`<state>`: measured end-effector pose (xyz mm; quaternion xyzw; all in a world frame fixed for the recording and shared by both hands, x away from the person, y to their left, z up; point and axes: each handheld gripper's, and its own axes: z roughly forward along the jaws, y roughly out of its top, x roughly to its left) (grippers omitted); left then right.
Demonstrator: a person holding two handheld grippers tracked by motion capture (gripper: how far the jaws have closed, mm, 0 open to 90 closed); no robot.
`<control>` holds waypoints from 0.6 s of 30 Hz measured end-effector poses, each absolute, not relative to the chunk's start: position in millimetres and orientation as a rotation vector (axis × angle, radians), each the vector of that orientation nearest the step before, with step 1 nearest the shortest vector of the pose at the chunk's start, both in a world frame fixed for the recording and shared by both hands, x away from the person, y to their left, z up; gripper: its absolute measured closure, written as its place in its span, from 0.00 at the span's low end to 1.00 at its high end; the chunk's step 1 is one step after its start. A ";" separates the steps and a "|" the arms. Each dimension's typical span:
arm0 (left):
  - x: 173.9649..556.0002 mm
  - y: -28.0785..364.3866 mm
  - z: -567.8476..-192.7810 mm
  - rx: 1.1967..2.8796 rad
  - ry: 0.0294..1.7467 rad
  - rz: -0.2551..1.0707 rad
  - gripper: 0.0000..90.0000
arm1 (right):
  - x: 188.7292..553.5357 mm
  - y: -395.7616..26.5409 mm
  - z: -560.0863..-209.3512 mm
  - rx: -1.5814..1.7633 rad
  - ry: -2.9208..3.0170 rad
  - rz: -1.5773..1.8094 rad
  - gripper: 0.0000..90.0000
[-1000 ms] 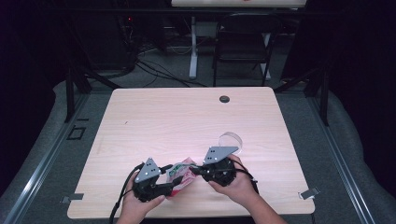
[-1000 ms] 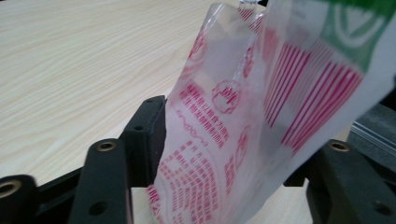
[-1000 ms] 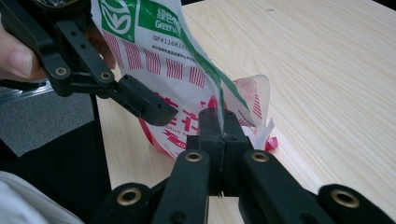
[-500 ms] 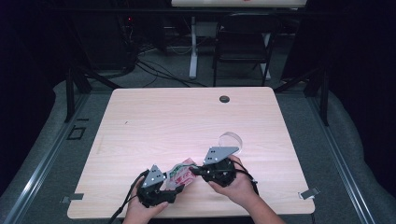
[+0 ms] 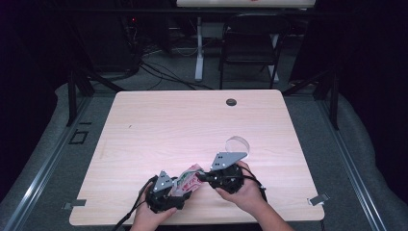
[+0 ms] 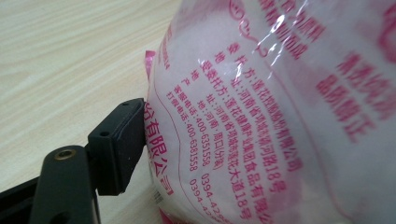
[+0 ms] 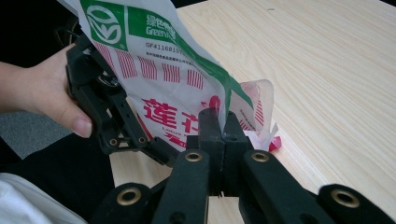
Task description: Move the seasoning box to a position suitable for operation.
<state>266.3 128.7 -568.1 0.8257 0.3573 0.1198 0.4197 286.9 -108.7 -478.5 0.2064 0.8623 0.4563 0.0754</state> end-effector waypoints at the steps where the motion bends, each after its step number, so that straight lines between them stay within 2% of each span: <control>1: 266.5 127.8 -569.8 2.068 0.904 0.297 0.28 | 286.8 -108.8 -478.6 0.618 2.588 1.367 1.00; 18: 271.7 119.7 -587.8 2.156 0.920 0.301 0.25 | 285.7 -109.9 -479.5 0.621 2.590 1.372 1.00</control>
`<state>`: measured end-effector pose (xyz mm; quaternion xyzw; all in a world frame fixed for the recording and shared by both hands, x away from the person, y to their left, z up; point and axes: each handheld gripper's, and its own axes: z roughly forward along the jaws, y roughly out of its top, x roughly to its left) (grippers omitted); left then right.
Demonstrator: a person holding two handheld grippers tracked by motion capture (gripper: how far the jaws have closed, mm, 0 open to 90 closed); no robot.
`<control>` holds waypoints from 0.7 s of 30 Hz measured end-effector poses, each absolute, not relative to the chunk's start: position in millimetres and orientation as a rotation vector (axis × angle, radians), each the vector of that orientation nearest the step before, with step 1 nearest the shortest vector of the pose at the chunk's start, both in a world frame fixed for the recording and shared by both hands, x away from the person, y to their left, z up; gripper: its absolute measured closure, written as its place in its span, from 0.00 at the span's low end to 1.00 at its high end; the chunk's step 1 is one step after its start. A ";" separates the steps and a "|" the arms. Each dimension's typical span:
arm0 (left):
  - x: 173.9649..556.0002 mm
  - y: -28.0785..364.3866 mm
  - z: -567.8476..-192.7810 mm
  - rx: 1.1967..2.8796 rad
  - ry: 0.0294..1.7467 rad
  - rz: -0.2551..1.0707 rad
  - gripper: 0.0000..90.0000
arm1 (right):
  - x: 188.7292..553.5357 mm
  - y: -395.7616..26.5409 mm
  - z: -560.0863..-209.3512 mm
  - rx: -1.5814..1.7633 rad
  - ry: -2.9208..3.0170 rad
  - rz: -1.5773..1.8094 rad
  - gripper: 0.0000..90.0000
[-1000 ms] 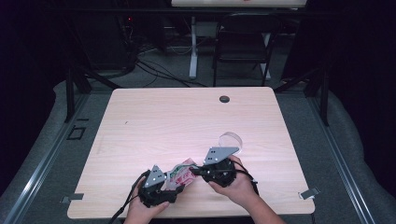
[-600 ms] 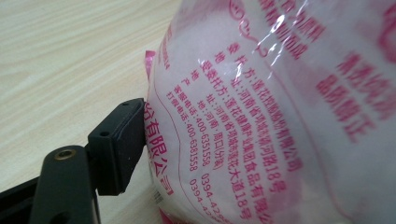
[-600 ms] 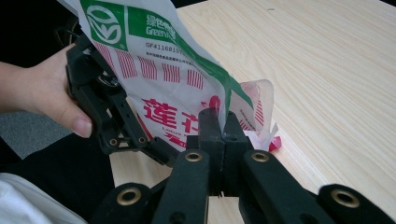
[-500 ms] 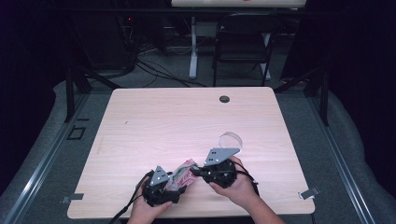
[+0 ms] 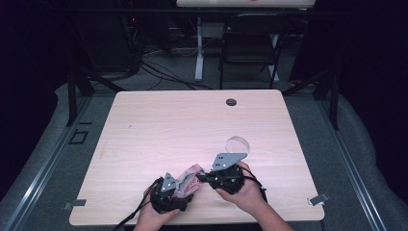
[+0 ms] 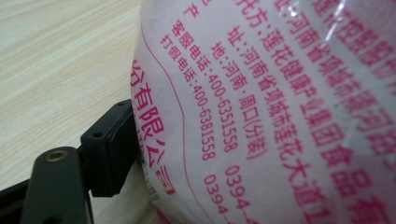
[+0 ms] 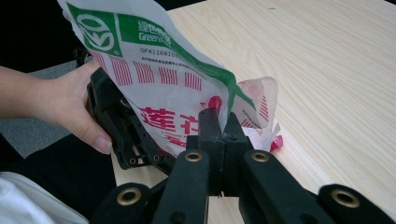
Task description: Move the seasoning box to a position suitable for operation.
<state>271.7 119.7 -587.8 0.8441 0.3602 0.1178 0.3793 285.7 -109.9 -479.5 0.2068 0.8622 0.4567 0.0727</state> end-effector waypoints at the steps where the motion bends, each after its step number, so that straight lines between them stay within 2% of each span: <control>1: 271.8 119.5 -587.9 2.155 0.922 0.302 0.25 | 285.7 -110.0 -479.4 0.622 2.590 1.372 1.00; 12: 270.6 115.2 -588.1 2.198 0.898 0.359 0.26 | 285.0 -109.5 -479.7 0.618 2.590 1.375 1.00; 21: 269.6 115.8 -587.6 2.185 0.885 0.369 0.40 | 285.3 -110.1 -479.2 0.624 2.585 1.374 1.00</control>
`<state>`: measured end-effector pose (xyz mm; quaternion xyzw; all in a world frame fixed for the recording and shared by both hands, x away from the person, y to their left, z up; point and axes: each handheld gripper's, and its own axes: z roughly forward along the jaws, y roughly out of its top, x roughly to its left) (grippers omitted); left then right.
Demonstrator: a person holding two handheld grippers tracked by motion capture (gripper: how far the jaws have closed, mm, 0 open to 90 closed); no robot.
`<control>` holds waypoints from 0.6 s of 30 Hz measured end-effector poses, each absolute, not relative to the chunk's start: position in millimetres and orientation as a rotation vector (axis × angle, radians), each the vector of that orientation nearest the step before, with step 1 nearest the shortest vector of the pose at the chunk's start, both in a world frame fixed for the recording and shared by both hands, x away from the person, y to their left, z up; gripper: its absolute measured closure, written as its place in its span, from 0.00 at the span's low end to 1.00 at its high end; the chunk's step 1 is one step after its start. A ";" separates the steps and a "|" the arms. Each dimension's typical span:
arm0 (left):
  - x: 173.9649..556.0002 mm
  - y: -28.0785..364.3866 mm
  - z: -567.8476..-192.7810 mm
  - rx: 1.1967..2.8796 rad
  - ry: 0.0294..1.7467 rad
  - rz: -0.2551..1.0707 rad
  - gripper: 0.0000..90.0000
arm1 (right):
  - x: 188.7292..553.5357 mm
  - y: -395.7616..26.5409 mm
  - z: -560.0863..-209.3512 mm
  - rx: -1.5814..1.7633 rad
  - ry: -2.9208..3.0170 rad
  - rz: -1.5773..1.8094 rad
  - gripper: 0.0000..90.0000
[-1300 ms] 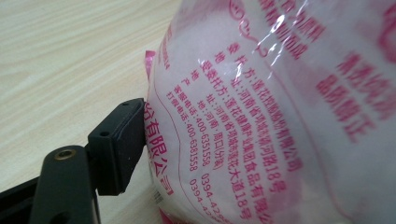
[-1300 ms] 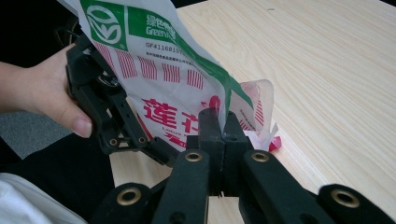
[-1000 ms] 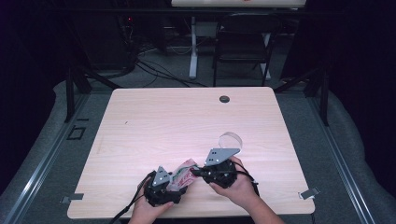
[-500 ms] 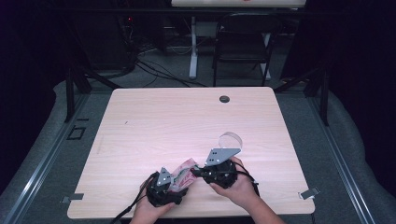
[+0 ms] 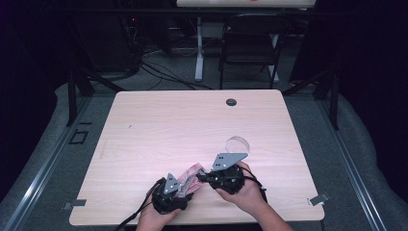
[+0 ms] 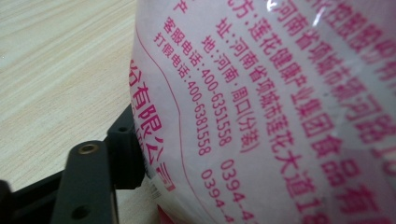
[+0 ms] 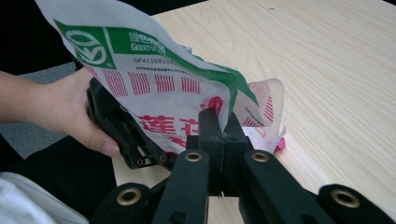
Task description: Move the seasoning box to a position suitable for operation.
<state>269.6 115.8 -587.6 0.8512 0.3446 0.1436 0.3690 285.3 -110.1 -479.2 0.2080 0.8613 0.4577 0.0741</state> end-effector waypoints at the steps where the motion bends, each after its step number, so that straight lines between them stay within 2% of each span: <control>1: 269.5 115.8 -587.7 2.182 0.886 0.367 0.42 | 285.3 -110.1 -479.2 0.625 2.584 1.373 1.00; 18: 267.7 116.9 -585.4 2.143 0.888 0.379 0.61 | 286.6 -113.2 -479.0 0.631 2.573 1.391 1.00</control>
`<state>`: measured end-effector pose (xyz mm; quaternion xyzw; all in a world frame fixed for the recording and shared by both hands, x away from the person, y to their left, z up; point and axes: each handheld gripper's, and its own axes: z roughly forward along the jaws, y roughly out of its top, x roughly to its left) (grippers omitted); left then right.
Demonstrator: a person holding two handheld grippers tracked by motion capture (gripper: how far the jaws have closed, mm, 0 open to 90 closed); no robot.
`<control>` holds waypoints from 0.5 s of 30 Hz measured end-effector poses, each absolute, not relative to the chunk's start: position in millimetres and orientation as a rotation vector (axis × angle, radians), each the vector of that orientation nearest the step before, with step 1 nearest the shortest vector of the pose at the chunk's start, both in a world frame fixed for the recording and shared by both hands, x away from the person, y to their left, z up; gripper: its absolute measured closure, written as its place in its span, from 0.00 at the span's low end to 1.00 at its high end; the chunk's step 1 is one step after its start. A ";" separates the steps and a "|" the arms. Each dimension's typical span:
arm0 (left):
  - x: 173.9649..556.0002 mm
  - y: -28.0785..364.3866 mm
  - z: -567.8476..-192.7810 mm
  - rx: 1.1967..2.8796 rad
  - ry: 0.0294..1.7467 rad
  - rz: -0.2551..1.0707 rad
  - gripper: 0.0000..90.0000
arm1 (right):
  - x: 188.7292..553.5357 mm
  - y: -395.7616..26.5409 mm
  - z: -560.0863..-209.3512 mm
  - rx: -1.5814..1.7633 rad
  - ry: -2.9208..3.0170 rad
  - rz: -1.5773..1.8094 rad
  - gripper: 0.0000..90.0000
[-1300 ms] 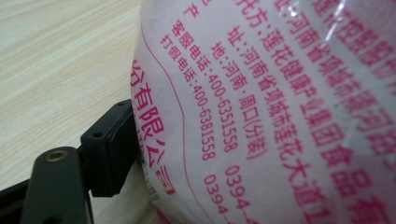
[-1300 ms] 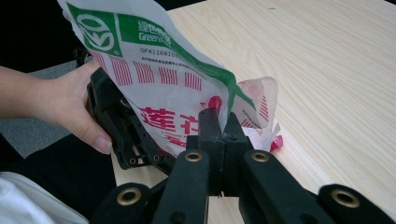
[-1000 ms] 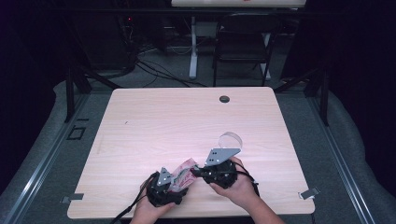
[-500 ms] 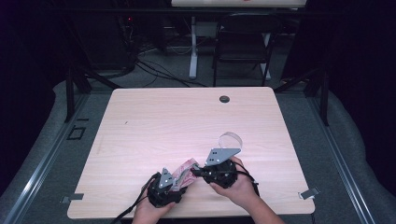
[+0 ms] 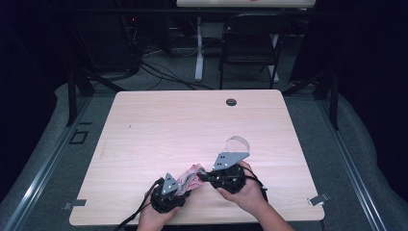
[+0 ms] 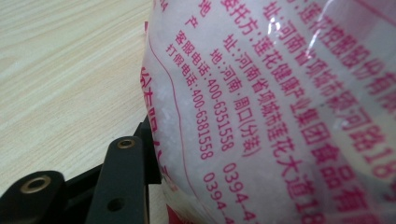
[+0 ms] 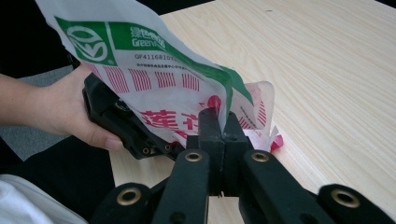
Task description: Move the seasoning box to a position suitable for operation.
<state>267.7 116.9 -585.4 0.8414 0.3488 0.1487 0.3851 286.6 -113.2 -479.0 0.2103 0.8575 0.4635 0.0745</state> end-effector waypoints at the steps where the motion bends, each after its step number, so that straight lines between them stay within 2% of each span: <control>1: 267.7 116.2 -584.8 2.146 0.885 0.384 0.61 | 286.7 -113.7 -478.8 0.631 2.571 1.390 1.00; 15: 267.7 118.8 -572.0 2.174 0.893 0.484 0.64 | 286.7 -119.0 -478.0 0.629 2.554 1.437 1.00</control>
